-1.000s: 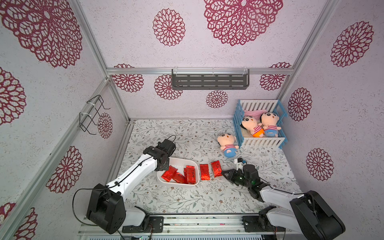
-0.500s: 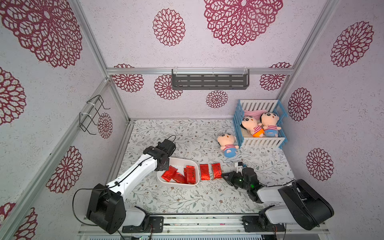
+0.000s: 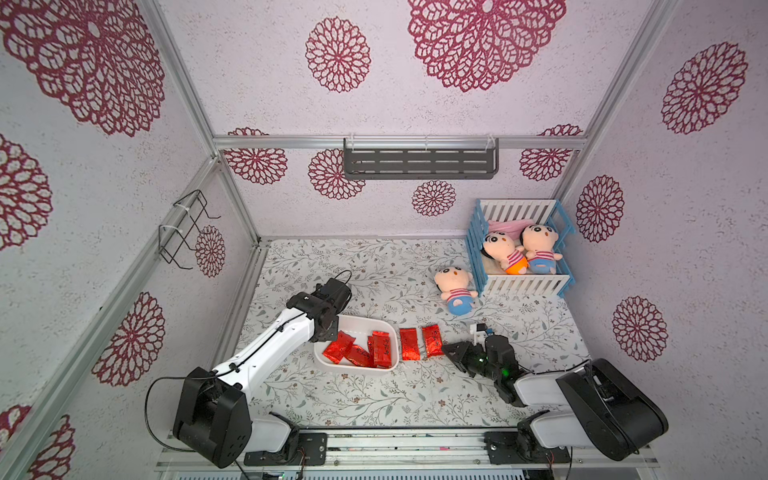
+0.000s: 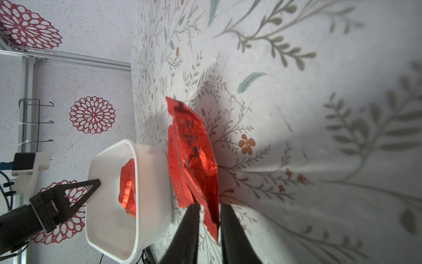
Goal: Take the tea bags out of the storage box
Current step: Place the tea bag at the center of the board.
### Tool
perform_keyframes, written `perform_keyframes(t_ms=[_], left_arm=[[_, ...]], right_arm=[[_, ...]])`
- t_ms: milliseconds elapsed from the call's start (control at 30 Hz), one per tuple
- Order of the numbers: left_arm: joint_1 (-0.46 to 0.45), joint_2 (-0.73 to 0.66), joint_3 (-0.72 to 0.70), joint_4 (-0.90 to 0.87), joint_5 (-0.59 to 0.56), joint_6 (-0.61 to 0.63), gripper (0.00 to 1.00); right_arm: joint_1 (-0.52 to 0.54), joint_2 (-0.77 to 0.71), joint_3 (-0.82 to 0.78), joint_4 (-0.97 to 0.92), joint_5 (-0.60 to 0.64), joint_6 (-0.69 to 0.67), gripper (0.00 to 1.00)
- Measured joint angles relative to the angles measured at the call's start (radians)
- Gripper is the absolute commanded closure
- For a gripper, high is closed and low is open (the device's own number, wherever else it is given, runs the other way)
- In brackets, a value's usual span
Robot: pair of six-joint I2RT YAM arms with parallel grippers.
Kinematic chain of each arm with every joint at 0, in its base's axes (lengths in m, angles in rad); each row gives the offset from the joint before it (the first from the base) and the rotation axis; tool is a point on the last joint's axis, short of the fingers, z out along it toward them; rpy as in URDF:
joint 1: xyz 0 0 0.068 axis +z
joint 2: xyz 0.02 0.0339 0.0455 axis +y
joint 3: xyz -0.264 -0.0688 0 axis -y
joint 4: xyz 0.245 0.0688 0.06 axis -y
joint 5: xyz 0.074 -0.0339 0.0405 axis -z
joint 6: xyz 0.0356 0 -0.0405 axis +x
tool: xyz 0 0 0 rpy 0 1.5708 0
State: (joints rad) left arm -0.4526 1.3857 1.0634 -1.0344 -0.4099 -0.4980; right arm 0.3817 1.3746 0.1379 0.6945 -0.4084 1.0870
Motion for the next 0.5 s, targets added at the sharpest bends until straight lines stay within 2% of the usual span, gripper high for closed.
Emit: perform_keyframes(t_ms=[300,500], left_arm=[[0.0,0.0,0.0,0.0,0.0,0.0,1.0],[0.0,0.0,0.0,0.0,0.0,0.0,1.0]], right_arm=[[0.0,-0.111,0.015,-0.134,0.021,-0.031,0.63],[0.0,-0.219,0.074,-0.269,0.066,-0.094,0.61]])
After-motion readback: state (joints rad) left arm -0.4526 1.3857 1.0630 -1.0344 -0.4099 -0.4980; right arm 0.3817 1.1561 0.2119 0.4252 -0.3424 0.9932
